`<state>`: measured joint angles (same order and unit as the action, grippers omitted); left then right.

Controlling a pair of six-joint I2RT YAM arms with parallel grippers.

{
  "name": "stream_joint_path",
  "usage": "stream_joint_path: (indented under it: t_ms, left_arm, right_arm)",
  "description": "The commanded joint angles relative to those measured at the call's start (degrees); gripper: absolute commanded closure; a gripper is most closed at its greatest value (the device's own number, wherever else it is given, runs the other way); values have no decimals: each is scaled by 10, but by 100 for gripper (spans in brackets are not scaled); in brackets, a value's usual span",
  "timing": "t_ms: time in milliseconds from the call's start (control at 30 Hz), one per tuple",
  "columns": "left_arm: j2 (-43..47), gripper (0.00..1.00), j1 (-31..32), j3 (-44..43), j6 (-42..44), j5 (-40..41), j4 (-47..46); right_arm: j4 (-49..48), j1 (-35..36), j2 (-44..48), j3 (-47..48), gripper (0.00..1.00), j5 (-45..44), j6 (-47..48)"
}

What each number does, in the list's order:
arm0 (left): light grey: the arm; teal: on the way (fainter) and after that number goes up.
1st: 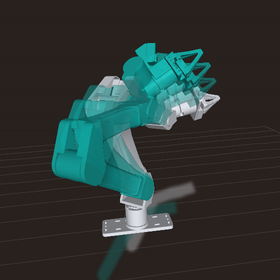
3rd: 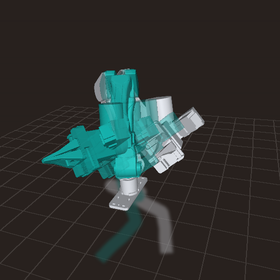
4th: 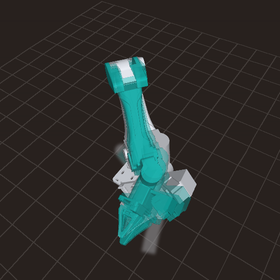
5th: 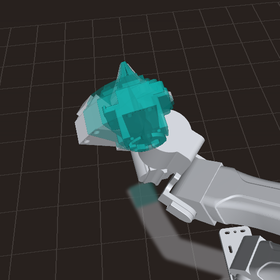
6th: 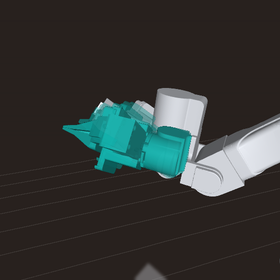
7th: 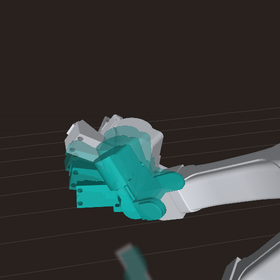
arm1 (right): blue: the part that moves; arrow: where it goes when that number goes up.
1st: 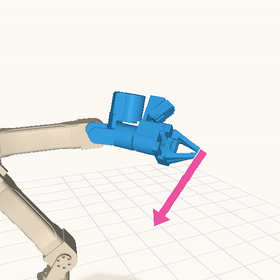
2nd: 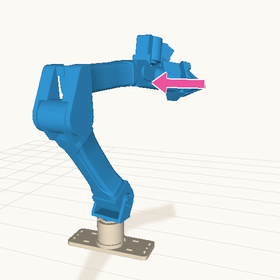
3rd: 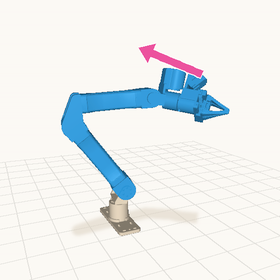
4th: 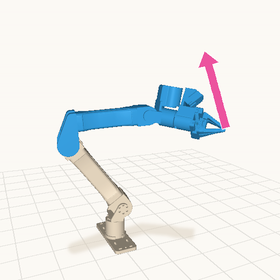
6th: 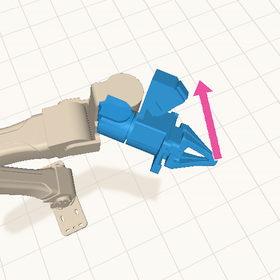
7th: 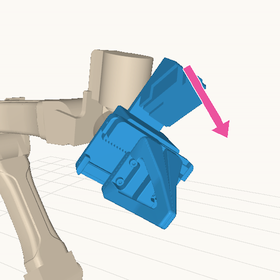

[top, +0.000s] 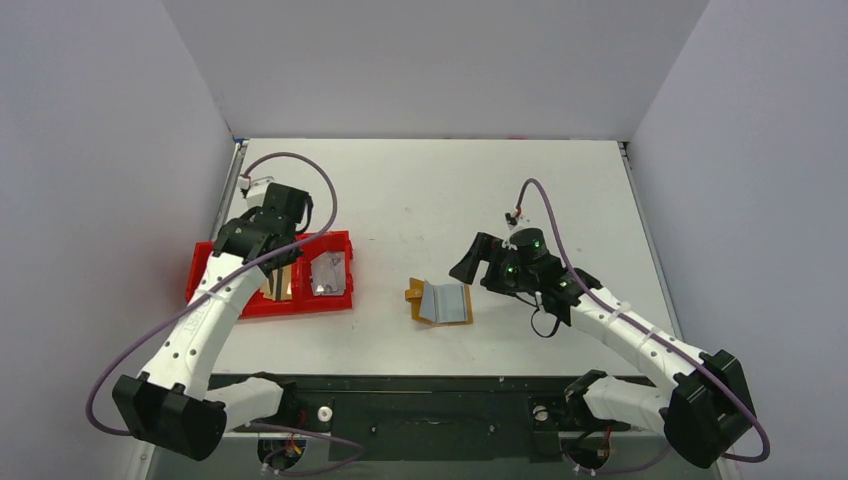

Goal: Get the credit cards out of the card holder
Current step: Place the credit card in the storage box.

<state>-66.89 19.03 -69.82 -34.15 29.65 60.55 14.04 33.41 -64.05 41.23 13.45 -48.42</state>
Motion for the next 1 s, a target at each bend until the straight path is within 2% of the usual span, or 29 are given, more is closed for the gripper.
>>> stream_joint_path:
  t_ms: [0, 200, 400, 567, 967]
  left_arm:
    - [-32, 100, -41, -26, -1, 159, 64]
    - [-102, 100, -101, -32, 20, 240, 49]
    - [-163, 100, -173, -26, 61, 255, -5]
    - [-211, 100, -242, -26, 98, 222, -41]
    - [-297, 100, -288, -56, 106, 154, -77]
  right_arm:
    - [23, -2, 3, 26, 14, -3, 29]
    - [43, -2, 4, 33, 14, 3, 41]
    - [68, -2, 2, 44, 14, 8, 52]
    - [86, -1, 4, 49, 14, 4, 59]
    - [98, -1, 15, 43, 14, -12, 55]
